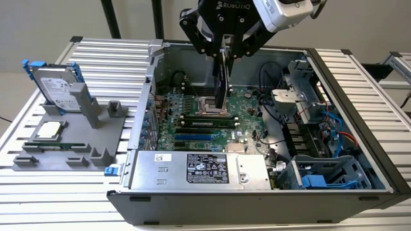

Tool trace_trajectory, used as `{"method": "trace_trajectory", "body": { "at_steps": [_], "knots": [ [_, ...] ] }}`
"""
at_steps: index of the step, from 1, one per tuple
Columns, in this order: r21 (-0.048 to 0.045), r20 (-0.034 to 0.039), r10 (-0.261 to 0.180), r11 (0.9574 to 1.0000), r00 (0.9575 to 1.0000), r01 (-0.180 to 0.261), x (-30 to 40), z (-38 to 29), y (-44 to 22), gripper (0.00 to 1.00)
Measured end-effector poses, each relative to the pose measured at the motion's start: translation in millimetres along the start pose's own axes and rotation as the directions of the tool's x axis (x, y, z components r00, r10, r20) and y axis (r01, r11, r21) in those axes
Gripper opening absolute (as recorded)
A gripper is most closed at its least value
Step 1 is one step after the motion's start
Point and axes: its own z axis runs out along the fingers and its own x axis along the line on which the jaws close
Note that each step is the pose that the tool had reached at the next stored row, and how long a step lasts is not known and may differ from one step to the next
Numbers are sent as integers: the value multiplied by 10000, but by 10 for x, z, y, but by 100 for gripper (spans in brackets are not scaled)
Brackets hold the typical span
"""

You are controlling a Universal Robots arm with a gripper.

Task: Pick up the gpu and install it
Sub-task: 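Pick up the gpu and move the gpu toward the slot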

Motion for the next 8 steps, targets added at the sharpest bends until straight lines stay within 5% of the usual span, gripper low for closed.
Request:
{"method": "trace_trajectory", "body": {
  "at_steps": [8],
  "knots": [
    [0, 0, 0, 10000, 10000, 0, -11, 0, 0, 0]
  ]
}}
